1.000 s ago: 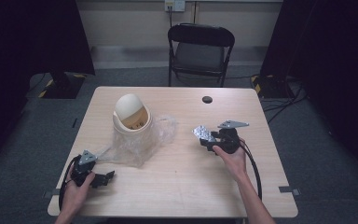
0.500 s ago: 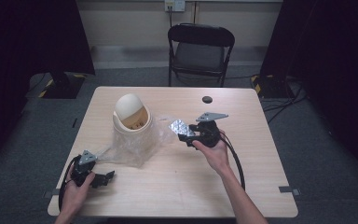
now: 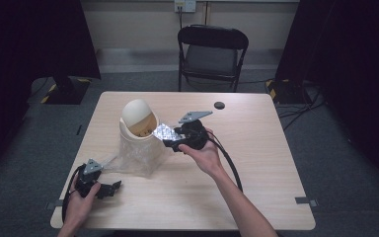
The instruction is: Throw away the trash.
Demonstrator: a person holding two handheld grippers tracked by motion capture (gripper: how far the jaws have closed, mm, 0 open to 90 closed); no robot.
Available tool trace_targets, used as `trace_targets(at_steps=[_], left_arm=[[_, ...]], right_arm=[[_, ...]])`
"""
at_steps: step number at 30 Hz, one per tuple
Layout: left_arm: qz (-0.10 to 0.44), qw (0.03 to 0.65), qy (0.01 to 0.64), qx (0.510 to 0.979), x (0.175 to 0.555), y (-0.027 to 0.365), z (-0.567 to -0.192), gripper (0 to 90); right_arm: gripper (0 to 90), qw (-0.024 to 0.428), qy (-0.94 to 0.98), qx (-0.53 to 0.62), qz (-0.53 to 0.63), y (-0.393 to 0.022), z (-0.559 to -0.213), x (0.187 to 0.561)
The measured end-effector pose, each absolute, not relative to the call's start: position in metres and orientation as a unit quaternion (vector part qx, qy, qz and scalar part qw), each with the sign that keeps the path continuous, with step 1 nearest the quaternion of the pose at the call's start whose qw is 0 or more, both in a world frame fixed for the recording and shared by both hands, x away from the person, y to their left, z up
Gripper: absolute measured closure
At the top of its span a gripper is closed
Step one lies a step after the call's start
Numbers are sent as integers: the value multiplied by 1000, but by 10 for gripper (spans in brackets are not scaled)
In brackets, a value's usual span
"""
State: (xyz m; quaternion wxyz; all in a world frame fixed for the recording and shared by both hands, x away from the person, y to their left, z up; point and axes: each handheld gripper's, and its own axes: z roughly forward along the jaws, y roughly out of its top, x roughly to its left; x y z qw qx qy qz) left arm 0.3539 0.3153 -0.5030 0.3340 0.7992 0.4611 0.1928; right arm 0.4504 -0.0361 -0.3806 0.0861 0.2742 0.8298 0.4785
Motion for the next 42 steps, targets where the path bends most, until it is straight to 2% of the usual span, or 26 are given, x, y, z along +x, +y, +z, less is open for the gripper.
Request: trace_targets(at_steps=[11, 37, 38, 39, 42], left_arm=[[193, 334, 461, 799, 354, 315, -503, 0], [192, 335, 462, 799, 354, 315, -503, 0], [193, 334, 461, 799, 354, 315, -503, 0], [192, 335, 462, 799, 354, 315, -503, 0], [192, 335, 462, 799, 354, 315, -503, 0]], right_arm=[[344, 79, 839, 253, 476, 0, -372, 456], [358, 78, 839, 265, 468, 27, -358, 483], [366, 79, 839, 267, 468, 28, -358, 483], [530, 75, 837, 260, 475, 29, -358, 484], [521, 72, 834, 264, 478, 33, -355, 485]])
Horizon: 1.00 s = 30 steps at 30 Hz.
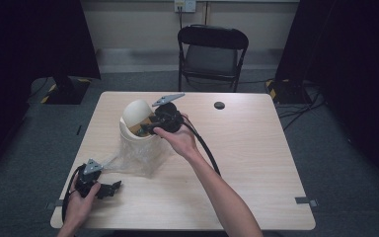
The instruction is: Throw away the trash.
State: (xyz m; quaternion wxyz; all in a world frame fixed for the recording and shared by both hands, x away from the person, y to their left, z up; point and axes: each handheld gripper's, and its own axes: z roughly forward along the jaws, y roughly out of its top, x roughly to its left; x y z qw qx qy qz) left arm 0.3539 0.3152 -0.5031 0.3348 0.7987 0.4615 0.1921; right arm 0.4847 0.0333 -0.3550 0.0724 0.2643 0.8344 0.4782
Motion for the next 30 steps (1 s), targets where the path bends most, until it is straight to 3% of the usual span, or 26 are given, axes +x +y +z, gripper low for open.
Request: trace_targets(at_steps=[8, 15, 26, 30], left_arm=[[192, 335, 462, 799, 354, 315, -503, 0], [192, 335, 462, 799, 354, 315, -503, 0], [193, 334, 461, 799, 354, 315, -503, 0], [193, 334, 461, 799, 354, 315, -503, 0]], right_arm=[[502, 62, 838, 273, 469, 35, -362, 489], [305, 82, 823, 288, 483, 26, -354, 484], [141, 110, 796, 327, 497, -3, -354, 483], [141, 112, 796, 327, 498, -12, -356, 479]])
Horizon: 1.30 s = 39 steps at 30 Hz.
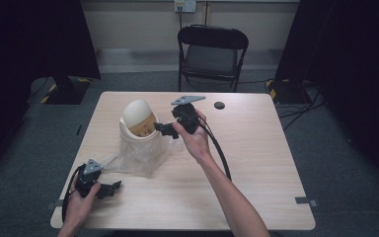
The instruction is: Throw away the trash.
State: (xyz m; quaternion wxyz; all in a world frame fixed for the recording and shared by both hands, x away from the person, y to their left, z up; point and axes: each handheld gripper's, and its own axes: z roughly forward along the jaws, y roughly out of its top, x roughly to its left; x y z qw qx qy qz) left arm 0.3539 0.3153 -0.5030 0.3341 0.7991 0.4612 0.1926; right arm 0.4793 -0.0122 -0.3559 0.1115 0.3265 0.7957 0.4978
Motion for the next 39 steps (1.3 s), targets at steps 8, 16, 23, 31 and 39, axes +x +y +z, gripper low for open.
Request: trace_targets(at_steps=[8, 16, 23, 31, 39], left_arm=[[193, 334, 461, 799, 354, 315, -503, 0], [192, 335, 462, 799, 354, 315, -503, 0], [192, 335, 462, 799, 354, 315, -503, 0], [192, 335, 462, 799, 354, 315, -503, 0], [193, 334, 461, 799, 354, 315, -503, 0]], right_arm=[[141, 117, 788, 350, 493, -34, -366, 478], [141, 134, 785, 367, 481, -52, -372, 474], [156, 150, 788, 377, 463, -67, -379, 472], [154, 173, 785, 392, 447, -87, -387, 467], [150, 187, 781, 407, 435, -113, -392, 462]])
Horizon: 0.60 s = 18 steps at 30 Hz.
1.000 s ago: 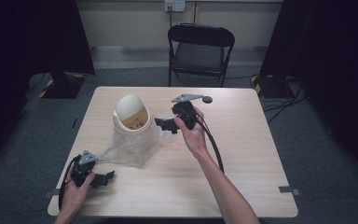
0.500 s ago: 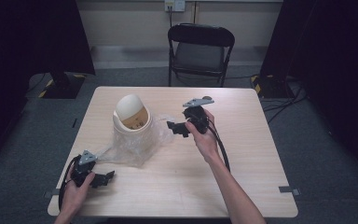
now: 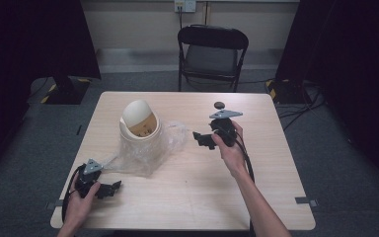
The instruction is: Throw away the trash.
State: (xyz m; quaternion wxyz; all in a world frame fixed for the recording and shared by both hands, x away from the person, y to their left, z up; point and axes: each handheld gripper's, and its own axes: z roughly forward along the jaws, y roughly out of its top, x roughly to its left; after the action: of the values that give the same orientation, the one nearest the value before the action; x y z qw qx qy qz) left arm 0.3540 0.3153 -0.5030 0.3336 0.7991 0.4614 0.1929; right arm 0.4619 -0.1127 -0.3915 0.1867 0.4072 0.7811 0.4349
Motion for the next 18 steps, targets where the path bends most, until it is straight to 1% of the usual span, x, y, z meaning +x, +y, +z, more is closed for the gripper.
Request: trace_targets(at_steps=[8, 15, 18], left_arm=[[192, 334, 462, 799, 354, 315, -503, 0], [192, 334, 462, 799, 354, 315, -503, 0], [192, 334, 462, 799, 354, 315, -503, 0]], right_arm=[[146, 209, 773, 421, 425, -135, -390, 456], [148, 218, 768, 447, 403, -160, -407, 448], [147, 214, 764, 459, 399, -172, -414, 442]])
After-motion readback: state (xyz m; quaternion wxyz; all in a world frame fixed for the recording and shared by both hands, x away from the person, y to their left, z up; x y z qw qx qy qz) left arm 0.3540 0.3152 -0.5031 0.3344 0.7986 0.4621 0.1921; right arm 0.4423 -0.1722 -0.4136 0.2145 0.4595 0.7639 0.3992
